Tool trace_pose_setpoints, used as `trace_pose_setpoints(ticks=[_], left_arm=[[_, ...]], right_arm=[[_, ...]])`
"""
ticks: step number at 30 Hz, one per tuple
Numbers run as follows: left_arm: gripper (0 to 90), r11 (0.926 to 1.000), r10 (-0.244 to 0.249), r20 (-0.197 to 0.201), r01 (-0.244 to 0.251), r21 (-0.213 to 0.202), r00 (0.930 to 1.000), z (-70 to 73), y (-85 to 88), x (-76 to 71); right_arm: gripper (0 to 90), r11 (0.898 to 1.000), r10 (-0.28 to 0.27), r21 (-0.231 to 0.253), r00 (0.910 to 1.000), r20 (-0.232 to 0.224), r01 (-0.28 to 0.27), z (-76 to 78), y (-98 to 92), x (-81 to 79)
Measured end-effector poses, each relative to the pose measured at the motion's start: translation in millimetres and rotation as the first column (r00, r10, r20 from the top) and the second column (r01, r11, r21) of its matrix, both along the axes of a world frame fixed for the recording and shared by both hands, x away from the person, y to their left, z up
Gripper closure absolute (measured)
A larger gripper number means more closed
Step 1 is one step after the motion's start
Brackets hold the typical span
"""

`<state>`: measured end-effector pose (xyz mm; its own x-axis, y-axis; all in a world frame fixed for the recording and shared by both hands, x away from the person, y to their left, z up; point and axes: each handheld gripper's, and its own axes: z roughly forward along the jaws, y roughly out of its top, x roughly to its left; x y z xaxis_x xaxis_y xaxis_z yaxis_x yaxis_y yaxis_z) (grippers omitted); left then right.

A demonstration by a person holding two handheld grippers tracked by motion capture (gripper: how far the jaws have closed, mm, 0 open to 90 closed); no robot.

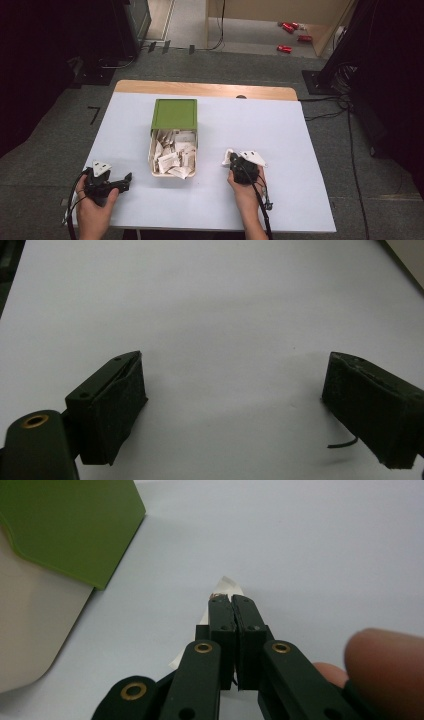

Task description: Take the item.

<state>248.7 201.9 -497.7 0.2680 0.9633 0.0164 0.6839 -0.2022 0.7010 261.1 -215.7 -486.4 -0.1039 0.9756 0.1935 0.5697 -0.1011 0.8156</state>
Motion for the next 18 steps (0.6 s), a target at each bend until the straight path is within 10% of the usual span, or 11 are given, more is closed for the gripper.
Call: trace_pose_setpoints(ticks=[18], left_arm=[[10.9,1.0,0.0,0.0,0.0,0.0,1.0,0.0,0.0,0.0]], right_arm=[[89.5,1.0,0.004,-0.004,0.9999,-0.015,-0.004,-5.3,0.8,0.5]])
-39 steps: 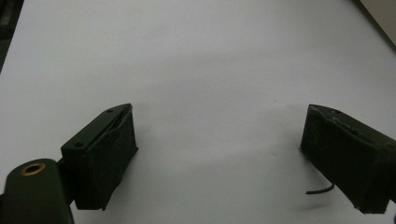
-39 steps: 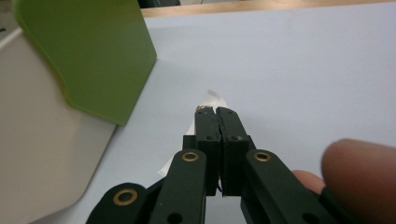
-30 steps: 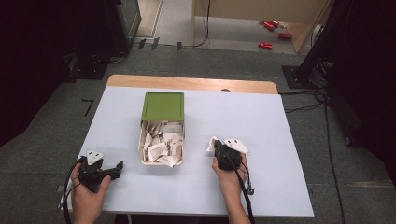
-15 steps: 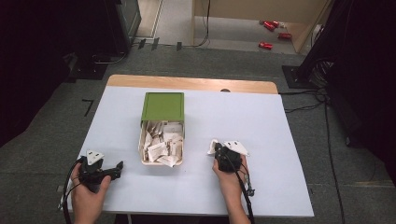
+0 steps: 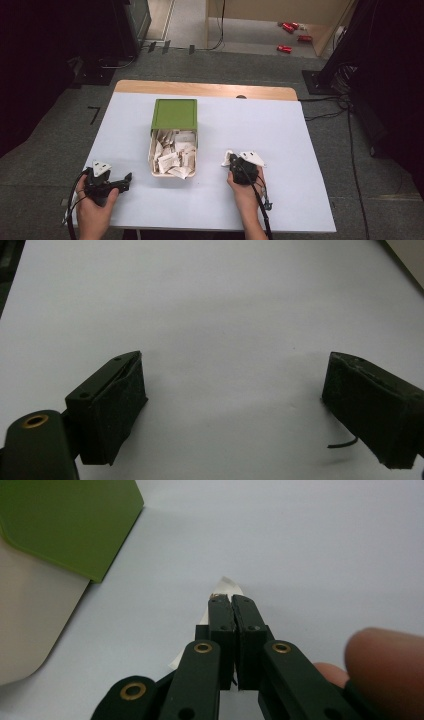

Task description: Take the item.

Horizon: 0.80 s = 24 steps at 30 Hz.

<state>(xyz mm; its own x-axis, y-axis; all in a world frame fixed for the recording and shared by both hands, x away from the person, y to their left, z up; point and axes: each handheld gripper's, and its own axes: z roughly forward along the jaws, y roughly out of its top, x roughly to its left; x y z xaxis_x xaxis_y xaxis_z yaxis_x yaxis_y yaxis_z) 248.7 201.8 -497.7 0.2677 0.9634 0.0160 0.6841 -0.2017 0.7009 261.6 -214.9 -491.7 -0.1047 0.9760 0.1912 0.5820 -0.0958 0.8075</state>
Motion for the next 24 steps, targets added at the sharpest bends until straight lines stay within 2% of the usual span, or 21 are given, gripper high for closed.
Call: trace_pose_setpoints(ticks=[15,24], left_arm=[[10.9,1.0,0.0,0.0,0.0,0.0,1.0,0.0,0.0,0.0],[10.9,1.0,0.0,0.0,0.0,0.0,1.0,0.0,0.0,0.0]], right_arm=[[87.7,1.0,-0.006,0.02,1.0,-0.005,0.007,-0.7,-2.1,-0.5],[81.1,1.0,0.004,0.027,1.0,-0.009,-0.003,-0.5,-2.9,-0.1]])
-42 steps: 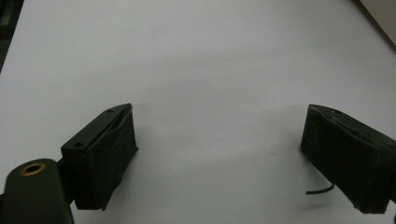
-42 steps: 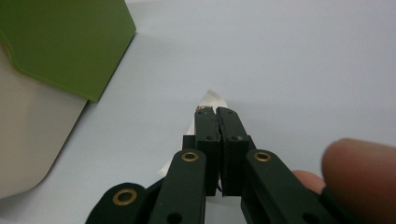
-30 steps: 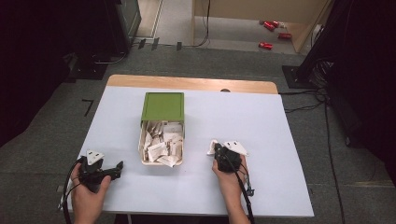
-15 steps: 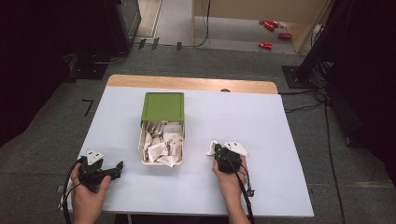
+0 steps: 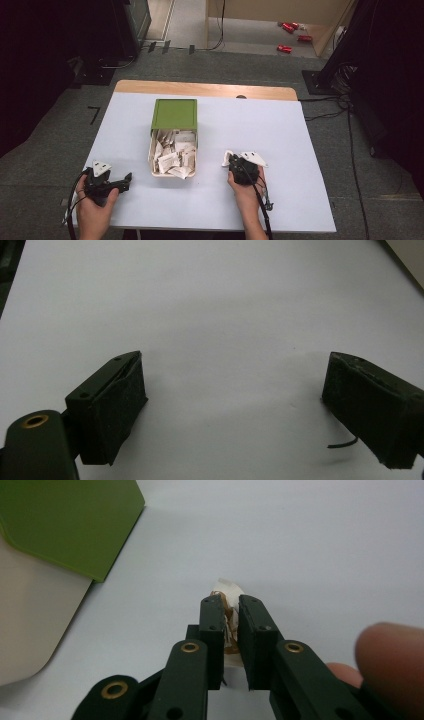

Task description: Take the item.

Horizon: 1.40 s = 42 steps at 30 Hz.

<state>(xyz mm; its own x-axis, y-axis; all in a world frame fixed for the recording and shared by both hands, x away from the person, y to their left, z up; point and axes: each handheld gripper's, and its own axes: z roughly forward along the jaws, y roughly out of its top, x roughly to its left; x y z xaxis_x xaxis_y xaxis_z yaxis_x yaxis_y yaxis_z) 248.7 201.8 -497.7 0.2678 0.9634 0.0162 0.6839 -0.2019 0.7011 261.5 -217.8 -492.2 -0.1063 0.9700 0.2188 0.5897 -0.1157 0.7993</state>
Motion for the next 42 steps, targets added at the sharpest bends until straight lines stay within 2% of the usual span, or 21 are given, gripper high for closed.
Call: trace_pose_setpoints(ticks=[1,2,3,4,5,6,7,8,9,10,11,12,13,14,15,16,17,18,19,30,42], left_arm=[[10.9,1.0,0.0,0.0,0.0,0.0,1.0,0.0,0.0,0.0],[10.9,1.0,0.0,0.0,0.0,0.0,1.0,0.0,0.0,0.0],[10.9,1.0,0.0,0.0,0.0,0.0,1.0,0.0,0.0,0.0],[10.9,1.0,0.0,0.0,0.0,0.0,1.0,0.0,0.0,0.0],[10.9,1.0,0.0,0.0,0.0,0.0,1.0,0.0,0.0,0.0],[10.9,1.0,0.0,0.0,0.0,0.0,1.0,0.0,0.0,0.0],[10.9,1.0,0.0,0.0,0.0,0.0,1.0,0.0,0.0,0.0],[10.9,1.0,0.0,0.0,0.0,0.0,1.0,0.0,0.0,0.0],[10.9,1.0,0.0,0.0,0.0,0.0,1.0,0.0,0.0,0.0],[10.9,1.0,0.0,0.0,0.0,0.0,1.0,0.0,0.0,0.0],[10.9,1.0,0.0,0.0,0.0,0.0,1.0,0.0,0.0,0.0],[10.9,1.0,0.0,0.0,0.0,0.0,1.0,0.0,0.0,0.0],[10.9,1.0,0.0,0.0,0.0,0.0,1.0,0.0,0.0,0.0],[10.9,1.0,0.0,0.0,0.0,0.0,1.0,0.0,0.0,0.0],[10.9,1.0,0.0,0.0,0.0,0.0,1.0,0.0,0.0,0.0],[10.9,1.0,0.0,0.0,0.0,0.0,1.0,0.0,0.0,0.0],[10.9,1.0,0.0,0.0,0.0,0.0,1.0,0.0,0.0,0.0],[10.9,1.0,0.0,0.0,0.0,0.0,1.0,0.0,0.0,0.0],[10.9,1.0,0.0,0.0,0.0,0.0,1.0,0.0,0.0,0.0],[10.9,1.0,0.0,0.0,0.0,0.0,1.0,0.0,0.0,0.0],[10.9,1.0,0.0,0.0,0.0,0.0,1.0,0.0,0.0,0.0]], right_arm=[[77.5,1.0,0.003,0.004,1.0,0.001,-0.003,0.1,-0.2,0.1],[77.5,1.0,0.003,0.004,1.0,0.001,-0.003,0.1,-0.2,0.1],[70.3,1.0,0.006,0.012,1.0,0.001,-0.006,0.1,-0.4,0.3],[70.3,1.0,0.006,0.012,1.0,0.001,-0.006,0.1,-0.4,0.3],[63.6,1.0,0.008,0.016,1.0,0.004,-0.008,0.0,-0.7,0.9],[63.6,1.0,0.008,0.016,1.0,0.004,-0.008,0.0,-0.7,0.9],[55.8,1.0,0.002,0.011,1.0,0.005,-0.002,0.4,-0.2,0.9],[55.8,1.0,0.002,0.011,1.0,0.005,-0.002,0.4,-0.2,0.9],[46.2,1.0,0.0,0.003,1.0,0.007,0.0,0.8,0.8,1.0],[46.2,1.0,0.0,0.003,1.0,0.007,0.0,0.8,0.8,1.0],[40.5,1.0,-0.004,-0.011,0.9999,0.011,0.004,1.0,1.6,1.0],[26.0,0.999,-0.01,-0.032,0.9999,0.011,0.01,1.8,3.5,0.8],[19.8,0.999,-0.009,-0.043,0.9999,0.014,0.009,2.0,4.0,1.1],[19.8,0.999,-0.009,-0.043,0.9999,0.014,0.009,2.0,4.0,1.1],[12.8,0.999,0.005,-0.051,0.9998,0.017,-0.005,3.1,4.7,0.9],[12.8,0.999,0.005,-0.051,0.9998,0.017,-0.005,3.1,4.7,0.9],[13.0,0.997,-0.009,-0.082,0.9997,0.022,0.011,4.2,6.3,0.0],[13.0,0.997,-0.009,-0.082,0.9997,0.022,0.011,4.2,6.3,0.0],[13.0,0.993,-0.032,-0.109,0.9992,0.026,0.034,5.3,8.0,-0.8],[13.2,0.995,-0.013,-0.102,0.9996,0.024,0.016,8.4,11.1,-3.5],[13.7,0.996,-0.008,-0.091,0.9993,0.036,0.011,21.1,13.9,-7.8]])
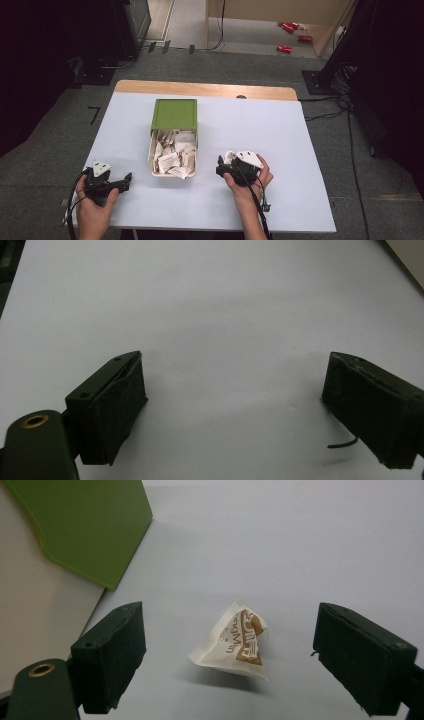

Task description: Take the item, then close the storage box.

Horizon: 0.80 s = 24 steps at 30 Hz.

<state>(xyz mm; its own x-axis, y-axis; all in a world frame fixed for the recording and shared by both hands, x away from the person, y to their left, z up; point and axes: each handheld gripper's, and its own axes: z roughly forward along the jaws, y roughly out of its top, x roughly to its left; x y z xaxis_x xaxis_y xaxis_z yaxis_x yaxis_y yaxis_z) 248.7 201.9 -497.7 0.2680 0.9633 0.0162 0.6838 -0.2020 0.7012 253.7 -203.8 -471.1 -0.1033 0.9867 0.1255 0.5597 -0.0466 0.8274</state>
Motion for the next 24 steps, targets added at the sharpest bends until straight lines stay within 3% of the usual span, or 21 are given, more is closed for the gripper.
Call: trace_pose_setpoints(ticks=[24], left_arm=[[10.9,1.0,0.0,0.0,0.0,0.0,1.0,0.0,0.1,0.0]], right_arm=[[14.3,0.998,0.008,0.056,0.9998,0.017,-0.009,29.1,8.6,-2.6]])
